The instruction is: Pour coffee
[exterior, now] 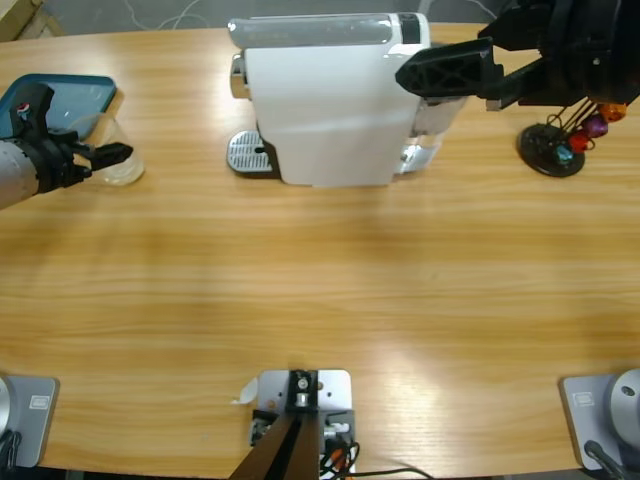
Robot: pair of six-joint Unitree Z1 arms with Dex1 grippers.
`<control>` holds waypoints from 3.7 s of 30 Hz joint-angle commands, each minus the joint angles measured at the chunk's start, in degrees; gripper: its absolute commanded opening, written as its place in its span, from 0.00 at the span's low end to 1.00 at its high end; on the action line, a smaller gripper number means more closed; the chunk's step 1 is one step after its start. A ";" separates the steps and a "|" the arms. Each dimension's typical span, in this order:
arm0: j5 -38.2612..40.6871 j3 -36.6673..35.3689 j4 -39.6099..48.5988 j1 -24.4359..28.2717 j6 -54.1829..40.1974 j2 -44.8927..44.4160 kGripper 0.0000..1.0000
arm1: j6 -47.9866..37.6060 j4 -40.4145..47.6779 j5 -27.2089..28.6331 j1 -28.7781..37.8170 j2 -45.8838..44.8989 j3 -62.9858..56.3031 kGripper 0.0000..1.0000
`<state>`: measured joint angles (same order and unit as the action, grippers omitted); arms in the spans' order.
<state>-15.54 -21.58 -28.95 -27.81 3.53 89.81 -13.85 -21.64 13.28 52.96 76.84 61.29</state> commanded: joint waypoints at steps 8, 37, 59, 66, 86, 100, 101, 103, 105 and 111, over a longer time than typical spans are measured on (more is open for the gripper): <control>36.88 -9.25 4.40 6.21 -19.08 0.17 0.00 | -2.04 2.14 -0.22 0.48 -0.11 -5.74 1.00; 40.68 -23.33 12.22 0.83 -31.83 16.23 0.00 | 1.11 -23.54 0.52 0.51 -11.18 2.96 0.89; 41.61 -24.21 9.51 2.41 -30.70 17.85 0.00 | 0.14 -21.52 -0.04 0.51 -9.99 0.83 0.89; 41.80 -24.98 8.39 1.64 -29.07 18.96 0.00 | -0.25 -21.25 -0.19 0.53 -9.86 0.08 0.89; 41.47 -26.13 9.88 -1.02 -25.13 20.40 0.00 | -0.48 -20.20 -0.01 0.48 -10.21 -0.26 0.89; 41.82 -26.48 9.88 -1.07 -24.02 20.84 0.59 | -0.48 -20.16 0.17 0.48 -9.72 0.06 0.89; 41.75 -26.41 9.90 -1.09 -24.02 20.77 0.60 | -0.48 -20.11 0.13 0.48 -9.69 0.06 0.89; 41.61 -26.51 9.97 -1.05 -24.00 20.75 0.59 | -0.48 -20.06 0.17 0.53 -9.69 0.06 0.89; 41.40 -26.67 9.97 -1.09 -23.83 20.91 0.54 | -0.48 -20.02 0.15 0.48 -9.60 0.06 0.89; 41.63 -26.09 10.01 -1.28 -23.93 20.52 0.52 | -0.67 -19.85 0.08 0.48 -9.42 -0.03 0.89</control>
<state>25.44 -46.99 -19.52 -26.62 -20.73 107.38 -13.63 -42.39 13.67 52.96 66.55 62.73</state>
